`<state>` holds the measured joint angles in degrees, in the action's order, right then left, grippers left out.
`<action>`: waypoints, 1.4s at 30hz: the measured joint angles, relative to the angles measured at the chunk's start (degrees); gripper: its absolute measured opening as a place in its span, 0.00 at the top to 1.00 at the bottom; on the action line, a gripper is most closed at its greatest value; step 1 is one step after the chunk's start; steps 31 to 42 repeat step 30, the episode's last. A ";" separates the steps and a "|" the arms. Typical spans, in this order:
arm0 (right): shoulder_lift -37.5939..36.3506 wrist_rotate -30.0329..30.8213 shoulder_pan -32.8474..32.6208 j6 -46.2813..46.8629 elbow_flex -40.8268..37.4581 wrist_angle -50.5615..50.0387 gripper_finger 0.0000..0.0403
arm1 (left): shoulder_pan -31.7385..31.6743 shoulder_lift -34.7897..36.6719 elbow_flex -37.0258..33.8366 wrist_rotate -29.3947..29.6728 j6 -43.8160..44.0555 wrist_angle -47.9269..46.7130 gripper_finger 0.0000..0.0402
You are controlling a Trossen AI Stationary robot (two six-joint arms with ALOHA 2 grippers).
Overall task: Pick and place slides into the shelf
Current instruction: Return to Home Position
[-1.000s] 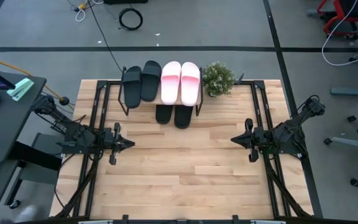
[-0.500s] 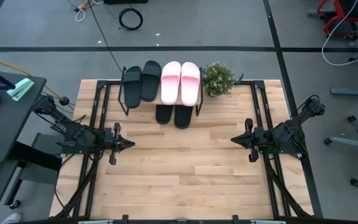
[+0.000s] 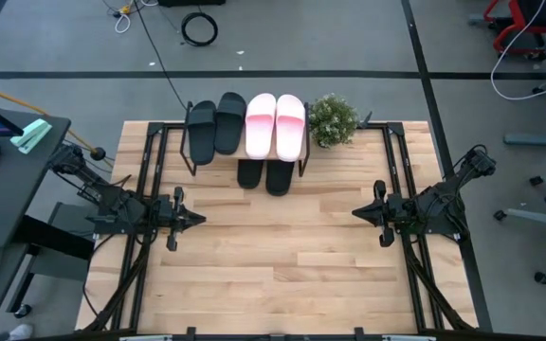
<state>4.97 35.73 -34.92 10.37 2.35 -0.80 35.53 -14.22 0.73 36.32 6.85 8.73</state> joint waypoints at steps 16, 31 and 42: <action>0.00 0.00 0.01 -0.01 0.00 0.00 0.97 | -0.02 -0.02 0.00 0.00 0.00 0.00 0.92; 0.00 0.00 0.02 0.00 0.00 0.00 0.97 | -0.01 -0.02 0.00 0.00 0.00 0.00 0.91; 0.00 0.00 0.02 0.00 0.00 0.00 0.97 | -0.01 -0.02 0.00 0.00 0.00 0.00 0.91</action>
